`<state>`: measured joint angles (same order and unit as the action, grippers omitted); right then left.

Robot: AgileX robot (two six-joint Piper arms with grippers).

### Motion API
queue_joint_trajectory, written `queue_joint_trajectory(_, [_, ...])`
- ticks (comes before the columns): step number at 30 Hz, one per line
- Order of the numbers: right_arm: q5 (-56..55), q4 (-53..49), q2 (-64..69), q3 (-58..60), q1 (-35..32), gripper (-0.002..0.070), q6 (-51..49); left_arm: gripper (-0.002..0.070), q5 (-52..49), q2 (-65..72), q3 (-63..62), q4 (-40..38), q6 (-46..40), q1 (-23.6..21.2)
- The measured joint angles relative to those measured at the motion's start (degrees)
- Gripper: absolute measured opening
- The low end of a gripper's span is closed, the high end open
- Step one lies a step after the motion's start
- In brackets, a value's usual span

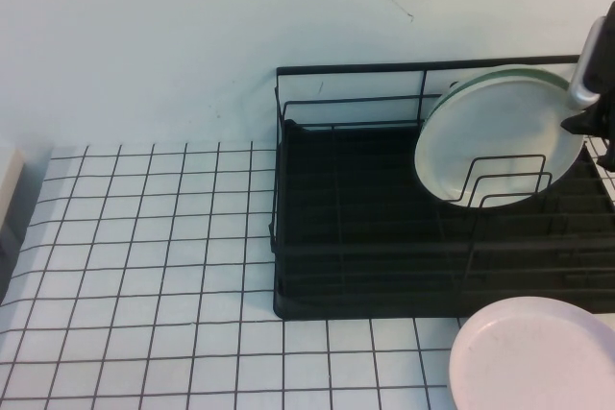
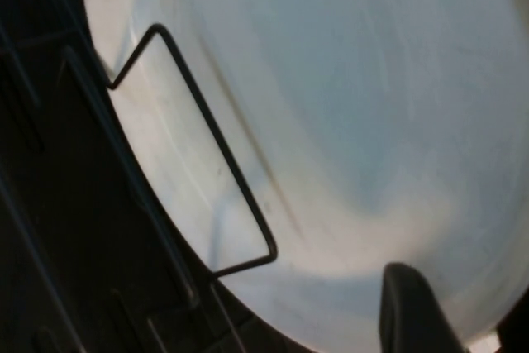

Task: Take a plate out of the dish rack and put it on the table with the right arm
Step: Grasp the plate from the shelf, then place the plate from the table

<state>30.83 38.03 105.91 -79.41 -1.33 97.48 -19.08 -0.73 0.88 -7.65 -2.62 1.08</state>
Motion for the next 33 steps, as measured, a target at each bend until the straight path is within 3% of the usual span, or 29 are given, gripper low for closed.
queue_joint_trajectory(4, [-0.44, 0.77, 0.23, -0.02, 0.0, 0.0095, 0.26, -0.0003, 0.0, 0.0, 0.0, 0.0, -0.02, 0.0])
queue_joint_trajectory(7, [-0.7, 3.44, 0.23, -0.14, 0.0, 0.0046, 0.13, -0.0003, 0.0, 0.0, 0.0, 0.0, -0.02, 0.0])
queue_joint_trajectory(21, [-0.45, 12.47, -0.48, -0.14, 0.0, 0.0029, 2.56, -0.0003, 0.0, 0.0, 0.0, 0.0, -0.02, 0.0])
queue_joint_trajectory(33, [0.05, 16.63, -11.94, -0.14, 0.09, 0.0013, 2.91, -0.0003, 0.0, 0.0, 0.0, 0.0, -0.02, 0.0])
